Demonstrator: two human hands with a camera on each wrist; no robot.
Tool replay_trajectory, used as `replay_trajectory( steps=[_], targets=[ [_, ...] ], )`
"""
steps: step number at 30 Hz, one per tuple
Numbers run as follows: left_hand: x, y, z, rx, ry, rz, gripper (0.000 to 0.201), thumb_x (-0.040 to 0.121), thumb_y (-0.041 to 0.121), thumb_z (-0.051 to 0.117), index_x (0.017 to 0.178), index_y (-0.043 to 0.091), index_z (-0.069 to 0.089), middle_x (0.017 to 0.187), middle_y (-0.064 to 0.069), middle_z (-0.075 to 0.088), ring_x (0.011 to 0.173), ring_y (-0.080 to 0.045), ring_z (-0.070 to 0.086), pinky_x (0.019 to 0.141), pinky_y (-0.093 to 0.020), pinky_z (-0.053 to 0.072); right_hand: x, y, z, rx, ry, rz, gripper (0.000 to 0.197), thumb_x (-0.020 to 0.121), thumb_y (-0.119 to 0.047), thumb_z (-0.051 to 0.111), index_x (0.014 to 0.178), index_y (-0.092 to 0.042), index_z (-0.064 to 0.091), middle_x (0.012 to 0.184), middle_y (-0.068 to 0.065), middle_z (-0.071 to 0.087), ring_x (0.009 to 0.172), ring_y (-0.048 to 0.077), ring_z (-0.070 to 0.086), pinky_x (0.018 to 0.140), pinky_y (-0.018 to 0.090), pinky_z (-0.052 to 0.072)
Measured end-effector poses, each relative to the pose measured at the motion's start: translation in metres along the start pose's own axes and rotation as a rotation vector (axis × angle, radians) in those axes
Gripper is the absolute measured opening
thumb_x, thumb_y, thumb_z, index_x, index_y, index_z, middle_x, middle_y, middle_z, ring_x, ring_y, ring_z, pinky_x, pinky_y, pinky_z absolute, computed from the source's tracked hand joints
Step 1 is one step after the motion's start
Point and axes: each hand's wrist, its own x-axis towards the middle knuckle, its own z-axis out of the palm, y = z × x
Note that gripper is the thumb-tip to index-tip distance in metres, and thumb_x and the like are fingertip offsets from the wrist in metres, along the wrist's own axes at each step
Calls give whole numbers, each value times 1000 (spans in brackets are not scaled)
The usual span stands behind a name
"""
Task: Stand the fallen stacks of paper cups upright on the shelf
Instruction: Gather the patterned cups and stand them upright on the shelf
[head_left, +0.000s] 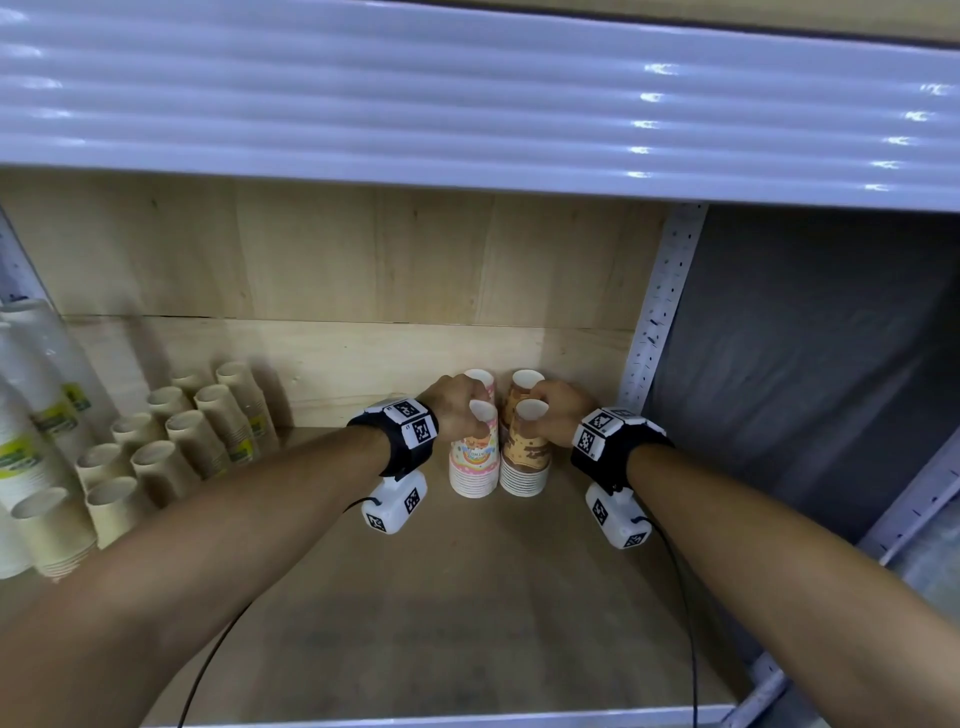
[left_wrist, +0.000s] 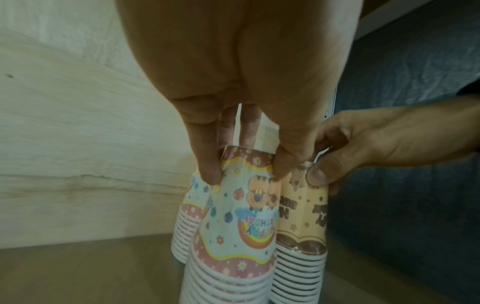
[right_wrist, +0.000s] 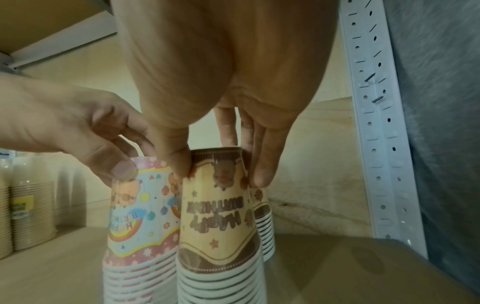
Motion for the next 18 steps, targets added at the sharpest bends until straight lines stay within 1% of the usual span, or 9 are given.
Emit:
replay_trajectory(
  steps=[2,4,6,8,11,14,16,18],
  targets=[
    [0,0,0,-5,0,2,42,77,26,74,116,18,62,115,-6,63,102,-25,62,83,-35,54,-1,-1,0,4,14,1,50,74,-34,78,120,-18,64,128,2,60,118,23,56,83,21,36],
    [0,-1,0,-12,-3,2,41,77,26,75,115,18,62,114,-6,62,103,-25,62,83,-35,54,-1,-2,-1,-5,15,-8,53,72,-35,78,121,-19,62,127,1,59,117,23,57,83,22,39],
    [0,-2,0,-14,-5,5,40,76,26,75,114,17,63,113,-6,63,103,-26,62,84,-37,55,-2,-2,-3,-7,-13,-34,46,70,-31,77,112,-22,62,116,-2,60,108,22,59,81,25,43],
    [0,-2,0,-7,-6,10,38,76,25,74,112,16,64,111,-6,63,101,-26,62,85,-39,55,-2,-3,-5,-60,-47,-45,36,72,-26,76,104,-22,61,102,-4,57,97,21,59,75,27,44],
    [1,-2,0,-6,-9,10,37,75,27,75,110,18,64,109,-4,62,100,-25,61,83,-37,55,0,-1,-3,-94,-44,-21,29,71,-32,76,96,-23,64,101,-3,59,95,21,59,75,28,45],
    [2,0,1,-9,-11,7,37,74,27,75,109,19,65,108,-3,62,98,-24,61,83,-37,56,2,1,0,-79,-14,-1,28,70,-35,78,92,-23,65,100,-3,60,93,19,59,74,25,42],
    [2,1,0,-16,-11,1,36,75,26,75,109,19,65,108,-4,63,98,-24,62,84,-38,56,3,1,0,-73,11,1,27,69,-38,78,87,-26,62,96,-5,58,93,19,60,73,24,40],
    [2,1,0,-21,-12,3,35,75,26,75,108,19,65,108,-4,63,98,-24,62,84,-38,56,2,0,1,-83,24,4,28,68,-41,78,87,-28,62,96,-4,57,96,19,60,73,23,39]
  ],
)
